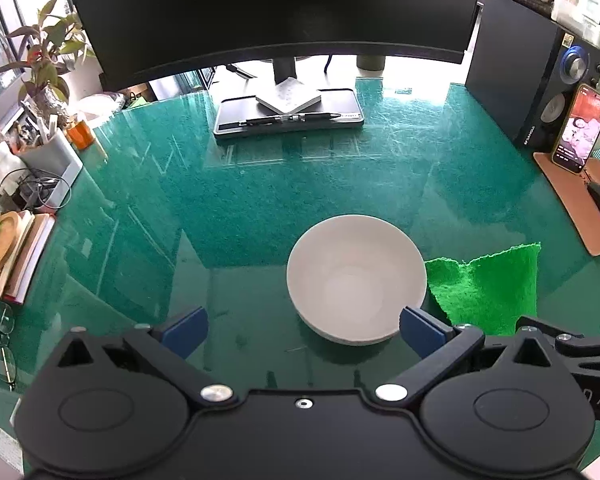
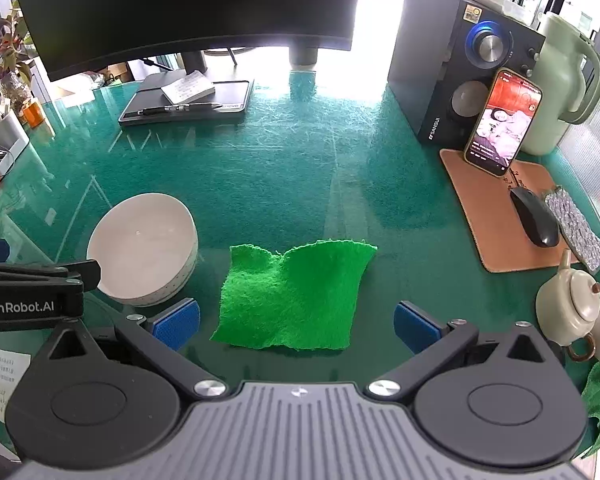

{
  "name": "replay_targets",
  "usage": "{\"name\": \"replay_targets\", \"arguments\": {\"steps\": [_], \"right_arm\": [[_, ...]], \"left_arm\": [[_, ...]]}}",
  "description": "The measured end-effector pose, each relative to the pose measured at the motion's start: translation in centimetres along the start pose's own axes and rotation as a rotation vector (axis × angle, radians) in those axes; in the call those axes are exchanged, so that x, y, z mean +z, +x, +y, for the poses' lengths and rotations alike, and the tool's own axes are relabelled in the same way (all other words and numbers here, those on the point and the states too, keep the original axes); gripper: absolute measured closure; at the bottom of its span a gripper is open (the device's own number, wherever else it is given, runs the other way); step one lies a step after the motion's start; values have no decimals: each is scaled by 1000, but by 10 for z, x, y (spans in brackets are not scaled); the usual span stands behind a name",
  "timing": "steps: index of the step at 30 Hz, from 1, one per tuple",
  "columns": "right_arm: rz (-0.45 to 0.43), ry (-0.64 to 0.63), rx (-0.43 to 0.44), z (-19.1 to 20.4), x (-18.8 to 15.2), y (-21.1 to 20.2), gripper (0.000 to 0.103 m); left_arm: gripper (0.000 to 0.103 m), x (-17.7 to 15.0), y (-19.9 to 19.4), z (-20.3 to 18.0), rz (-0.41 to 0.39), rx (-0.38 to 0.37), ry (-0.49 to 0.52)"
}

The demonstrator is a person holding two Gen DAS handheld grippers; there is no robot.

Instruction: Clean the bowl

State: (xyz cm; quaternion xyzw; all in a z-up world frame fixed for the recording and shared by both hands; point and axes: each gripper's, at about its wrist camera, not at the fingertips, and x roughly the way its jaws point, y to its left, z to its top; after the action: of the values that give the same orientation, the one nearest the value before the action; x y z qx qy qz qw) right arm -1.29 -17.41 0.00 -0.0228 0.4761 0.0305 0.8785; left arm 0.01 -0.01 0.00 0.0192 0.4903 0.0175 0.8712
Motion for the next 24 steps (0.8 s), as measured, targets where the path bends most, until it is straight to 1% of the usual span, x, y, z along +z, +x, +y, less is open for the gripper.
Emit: {"name": "replay_targets", "arguments": {"steps": [14,18,22,23,24], "right_arm": [[6,-1,23,10,2,-3,0],[-1,-1,33,2,-1,-3,0],[-6,25,56,-12,-2,-1,0],[-5,34,68,-14,-2,0,0],[-3,58,107,-24,-3,3,0]], "left_arm": [[0,1,1,-2,13,19,-12],[0,1,1,-2,17,25,-16],[0,-2,-5,-3,17,40,-28],[0,-3,-6,-4,17,47,-32],[0,-5,-7,-5,18,51,-36]]}}
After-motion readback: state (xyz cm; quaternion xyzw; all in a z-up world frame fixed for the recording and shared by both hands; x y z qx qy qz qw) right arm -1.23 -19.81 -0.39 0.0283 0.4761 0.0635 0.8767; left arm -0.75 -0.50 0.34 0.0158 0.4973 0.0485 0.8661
